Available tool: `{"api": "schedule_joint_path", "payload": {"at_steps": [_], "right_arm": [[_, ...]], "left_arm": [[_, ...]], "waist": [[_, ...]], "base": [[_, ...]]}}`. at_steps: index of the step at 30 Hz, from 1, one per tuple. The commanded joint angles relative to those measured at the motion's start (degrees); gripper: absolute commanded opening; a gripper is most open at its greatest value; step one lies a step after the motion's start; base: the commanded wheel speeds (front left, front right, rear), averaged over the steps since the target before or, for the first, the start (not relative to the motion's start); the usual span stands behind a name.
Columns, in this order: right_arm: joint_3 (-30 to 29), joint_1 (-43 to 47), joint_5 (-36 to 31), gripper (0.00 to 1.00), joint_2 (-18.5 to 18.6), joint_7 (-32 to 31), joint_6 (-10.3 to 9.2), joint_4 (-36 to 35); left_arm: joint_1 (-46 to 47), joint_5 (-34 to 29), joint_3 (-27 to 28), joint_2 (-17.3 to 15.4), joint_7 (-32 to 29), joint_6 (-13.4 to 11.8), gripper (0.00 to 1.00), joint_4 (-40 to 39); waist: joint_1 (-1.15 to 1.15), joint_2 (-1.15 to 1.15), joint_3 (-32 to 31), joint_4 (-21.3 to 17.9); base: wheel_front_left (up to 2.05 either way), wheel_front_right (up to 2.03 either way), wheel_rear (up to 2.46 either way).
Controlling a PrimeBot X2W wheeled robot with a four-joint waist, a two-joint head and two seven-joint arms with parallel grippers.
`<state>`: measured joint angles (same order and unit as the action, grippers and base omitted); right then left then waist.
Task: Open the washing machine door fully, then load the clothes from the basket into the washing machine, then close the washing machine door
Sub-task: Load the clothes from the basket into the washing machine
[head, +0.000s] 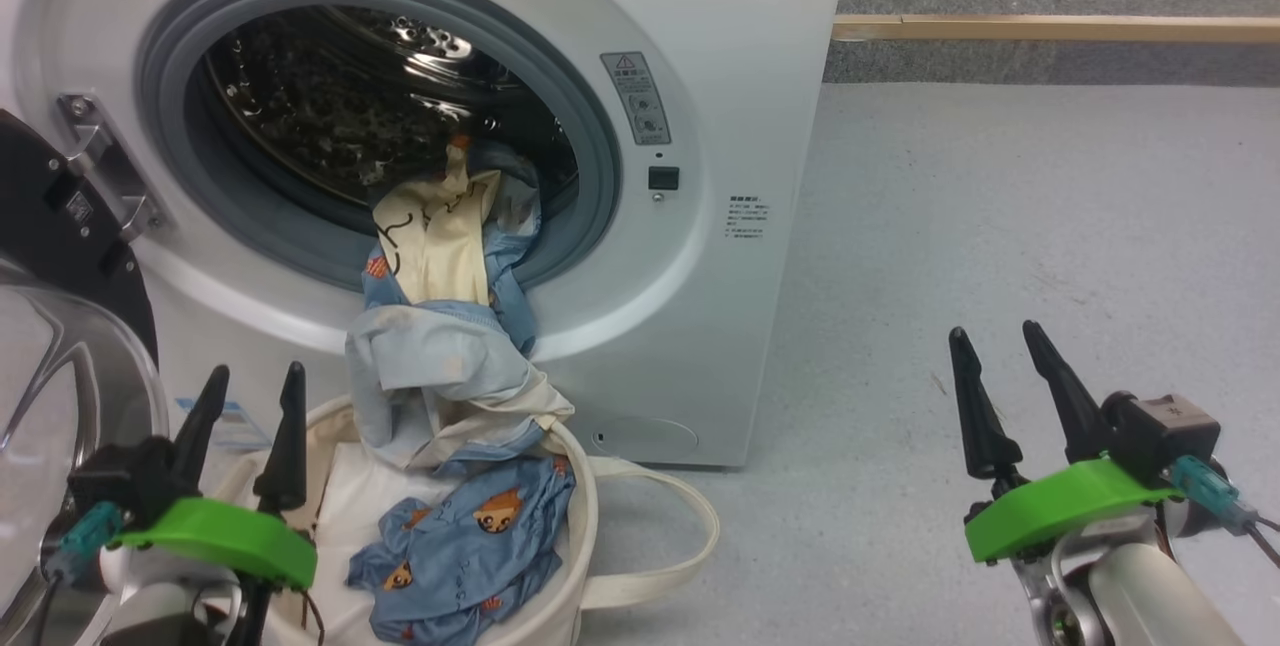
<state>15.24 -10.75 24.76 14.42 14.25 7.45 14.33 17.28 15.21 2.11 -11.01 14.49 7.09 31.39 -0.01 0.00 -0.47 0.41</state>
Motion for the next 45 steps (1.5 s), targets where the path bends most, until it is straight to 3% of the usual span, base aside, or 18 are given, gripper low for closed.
{"api": "schedule_joint_path", "payload": {"at_steps": [1, 15, 25, 35, 45], "right_arm": [[0.32, -0.23, -0.31, 1.00, -0.15, 0.73, 0.03, -1.89], [-0.63, -0.26, -0.59, 1.00, -1.37, 0.74, 0.03, -3.14], [-0.19, -0.16, -0.07, 1.00, -1.57, 0.74, 0.03, -3.72], [0.69, -1.56, 0.21, 1.00, -0.66, 0.74, 0.03, -5.12], [-0.72, -3.87, -1.24, 1.00, -0.47, 0.74, 0.03, -8.26]], "left_arm": [[1.57, -0.31, 1.80, -1.42, 0.51, 0.21, 1.00, -2.49], [-1.78, 2.77, 3.29, -1.43, 0.51, 0.38, 1.00, -6.62], [-2.66, 4.73, 1.39, -0.95, 0.51, 0.39, 1.00, -4.65], [-0.03, 8.96, -4.36, -0.39, 0.51, 0.39, 1.00, 9.87], [9.47, 13.06, -9.55, -1.09, 0.51, 0.39, 1.00, 20.19]], "waist": [[0.01, 0.00, 0.00, -0.02], [0.01, 0.00, 1.01, -1.31], [0.01, 0.00, 2.15, -2.52], [0.01, 0.00, 5.50, -5.08], [0.01, 0.00, 15.90, -8.00]], "base": [[0.00, 0.00, 0.00], [0.00, 0.00, 0.00], [0.00, 0.00, 0.00], [0.00, 0.00, 0.00], [0.00, 0.00, 0.00]]}}
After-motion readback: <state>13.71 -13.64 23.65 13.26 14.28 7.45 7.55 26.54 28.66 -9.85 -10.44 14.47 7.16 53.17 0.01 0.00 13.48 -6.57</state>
